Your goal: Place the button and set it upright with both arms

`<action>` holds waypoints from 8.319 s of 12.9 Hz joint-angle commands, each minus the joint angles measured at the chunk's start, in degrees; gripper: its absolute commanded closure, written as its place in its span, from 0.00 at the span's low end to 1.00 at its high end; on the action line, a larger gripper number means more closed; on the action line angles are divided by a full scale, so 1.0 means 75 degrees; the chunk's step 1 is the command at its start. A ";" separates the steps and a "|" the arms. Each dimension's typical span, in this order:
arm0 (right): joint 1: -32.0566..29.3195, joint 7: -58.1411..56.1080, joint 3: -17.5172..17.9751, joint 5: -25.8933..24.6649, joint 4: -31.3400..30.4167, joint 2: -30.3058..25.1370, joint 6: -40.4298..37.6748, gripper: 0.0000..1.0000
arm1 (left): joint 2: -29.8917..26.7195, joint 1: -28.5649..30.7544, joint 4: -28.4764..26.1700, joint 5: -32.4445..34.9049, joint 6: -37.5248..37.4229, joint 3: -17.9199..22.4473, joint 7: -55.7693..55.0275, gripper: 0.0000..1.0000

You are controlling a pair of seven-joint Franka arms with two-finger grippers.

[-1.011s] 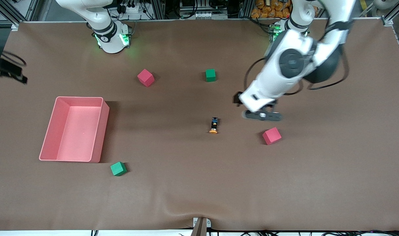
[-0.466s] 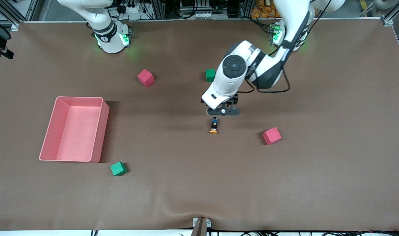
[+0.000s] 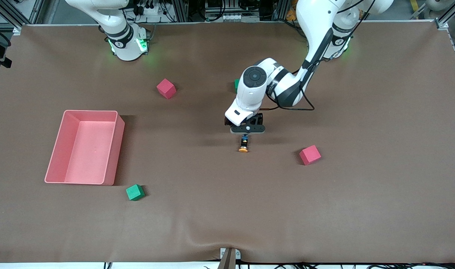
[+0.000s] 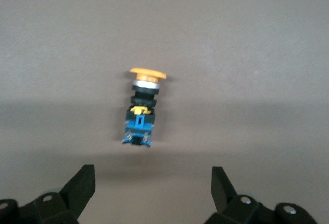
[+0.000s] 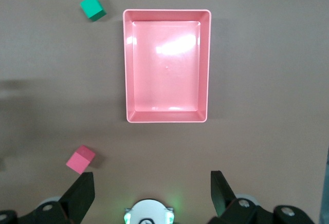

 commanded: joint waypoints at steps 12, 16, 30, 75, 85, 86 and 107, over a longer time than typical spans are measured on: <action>0.0120 0.0552 0.0108 -0.0053 -0.0249 -0.0069 0.0303 0.00 | 0.0406 -0.0153 -0.0200 0.3706 0.0814 0.0221 -0.3175 0.05; -0.0336 0.0330 0.0038 0.0180 -0.0237 -0.0069 0.0255 0.00 | 0.0606 -0.0023 -0.0024 0.3917 0.0826 0.0221 -0.3093 0.12; -0.0466 0.0282 0.0049 0.0662 -0.0225 -0.0033 0.0103 0.00 | 0.1110 0.0012 0.0457 0.3929 0.0826 0.0197 -0.2390 0.30; -0.0337 0.0259 0.0084 0.0580 -0.0237 0.0014 0.0115 0.00 | 0.2129 0.0540 0.2754 0.0085 -0.1928 -0.0131 0.1536 0.59; -0.0244 0.0353 0.0108 0.0662 -0.0237 0.0014 0.0138 0.00 | 0.1065 0.0422 0.2743 0.0190 -0.2490 -0.0049 0.0708 1.00; -0.0267 0.0341 0.0108 0.0674 -0.0202 0.0025 0.0173 0.00 | 0.0912 0.0387 0.2731 0.0237 -0.2490 -0.0037 0.0287 1.00; -0.0197 0.0294 0.0096 0.0639 -0.0342 0.0096 0.0267 0.00 | 0.1554 -0.2342 0.3024 0.6971 -0.4552 0.0139 -0.9287 0.99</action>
